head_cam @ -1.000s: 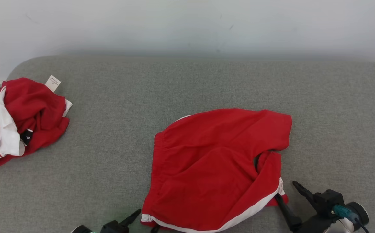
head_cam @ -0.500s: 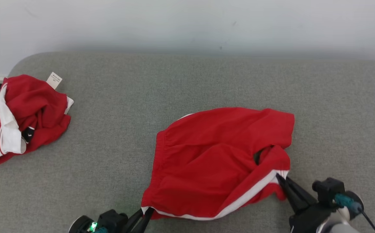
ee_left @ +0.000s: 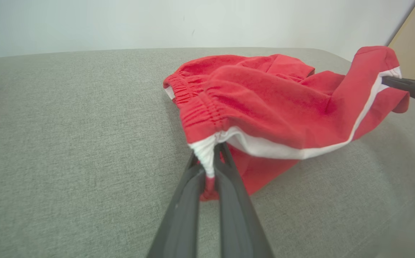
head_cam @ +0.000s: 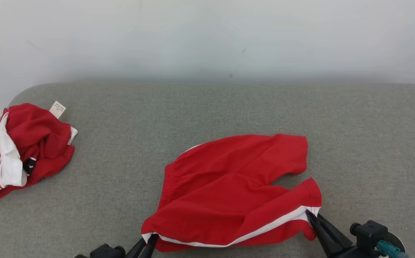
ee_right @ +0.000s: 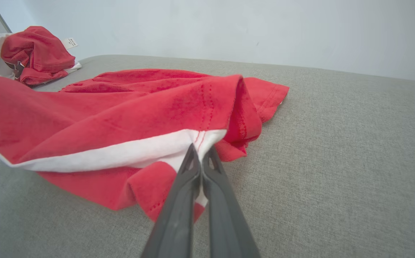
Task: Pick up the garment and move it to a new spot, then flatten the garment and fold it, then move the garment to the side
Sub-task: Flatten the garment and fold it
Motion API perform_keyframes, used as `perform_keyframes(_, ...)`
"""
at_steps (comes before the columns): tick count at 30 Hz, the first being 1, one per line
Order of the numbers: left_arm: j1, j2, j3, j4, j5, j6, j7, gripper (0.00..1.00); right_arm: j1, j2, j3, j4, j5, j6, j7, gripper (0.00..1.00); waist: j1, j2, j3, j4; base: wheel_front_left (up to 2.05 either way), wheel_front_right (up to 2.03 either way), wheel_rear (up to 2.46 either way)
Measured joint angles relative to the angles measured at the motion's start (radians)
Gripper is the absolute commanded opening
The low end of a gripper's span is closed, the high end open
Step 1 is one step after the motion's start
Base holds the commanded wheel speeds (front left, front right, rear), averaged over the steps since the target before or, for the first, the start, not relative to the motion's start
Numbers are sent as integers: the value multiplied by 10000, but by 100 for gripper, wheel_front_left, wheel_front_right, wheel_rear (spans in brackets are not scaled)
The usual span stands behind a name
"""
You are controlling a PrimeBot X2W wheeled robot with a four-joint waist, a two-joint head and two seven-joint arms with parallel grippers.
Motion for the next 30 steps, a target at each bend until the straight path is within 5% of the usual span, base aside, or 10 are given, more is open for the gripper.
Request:
perform_keyframes(25,14,-803,336,874,278,-2,0,0,-46,462,-176,769,-123,0,0,0,0,0,-328,-265,0,0,0)
perform_keyframes(26,27,-848,330,965,282,-2,0,2,-44,491,-163,848,-125,0,0,48,0,0,-340,-268,0,0,0)
perform_keyframes(27,32,-903,372,1009,309,-2,0,87,-50,518,-196,917,-125,0,0,100,0,0,-347,-264,0,0,0)
perform_keyframes(28,43,-941,435,1043,334,-2,0,100,-50,535,-240,970,-125,0,0,100,0,0,-357,-260,0,0,0)
perform_keyframes(30,102,-1005,585,1020,407,-2,0,100,-22,556,-407,989,-165,0,0,100,1,0,-373,-240,0,0,0)
